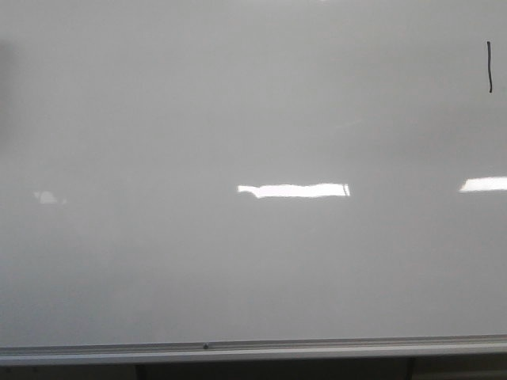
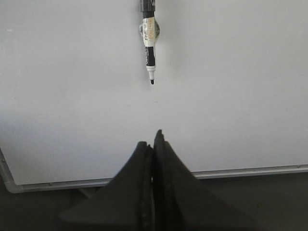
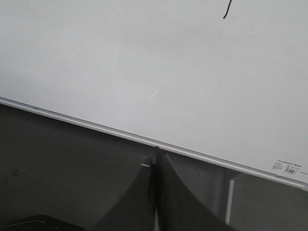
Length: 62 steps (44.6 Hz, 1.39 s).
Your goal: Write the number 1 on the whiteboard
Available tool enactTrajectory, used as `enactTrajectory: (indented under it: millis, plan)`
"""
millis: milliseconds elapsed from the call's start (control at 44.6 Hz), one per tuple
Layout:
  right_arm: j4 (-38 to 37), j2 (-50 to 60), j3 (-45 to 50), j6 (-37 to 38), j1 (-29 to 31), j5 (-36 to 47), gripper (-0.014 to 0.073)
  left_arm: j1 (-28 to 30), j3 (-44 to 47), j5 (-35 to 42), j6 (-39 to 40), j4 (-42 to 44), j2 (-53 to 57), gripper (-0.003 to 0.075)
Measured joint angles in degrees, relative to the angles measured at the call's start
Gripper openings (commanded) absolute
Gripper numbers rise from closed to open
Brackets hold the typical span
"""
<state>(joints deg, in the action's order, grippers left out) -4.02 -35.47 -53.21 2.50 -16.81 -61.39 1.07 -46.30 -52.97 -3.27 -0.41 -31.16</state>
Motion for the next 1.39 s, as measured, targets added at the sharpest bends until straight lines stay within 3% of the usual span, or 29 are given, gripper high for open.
enactTrajectory:
  millis: [650,807,1188,1390]
  plan:
    - [0.0,0.0,0.0,0.0,0.0,0.1,-0.0069,0.0,1.1,0.9,-0.1,-0.1,3.2,-0.0019]
    - [0.0,0.0,0.0,0.0,0.0,0.1,-0.0069,0.0,6.9,8.1,-0.1,-0.1,10.2,-0.0019]
    - [0.0,0.0,0.0,0.0,0.0,0.1,-0.0069,0.0,35.4,32.3,-0.2,-4.8,27.4,-0.0019]
    - [0.0,0.0,0.0,0.0,0.0,0.1,-0.0069,0.0,44.8,44.1,-0.2,-5.5,31.4,-0.0019]
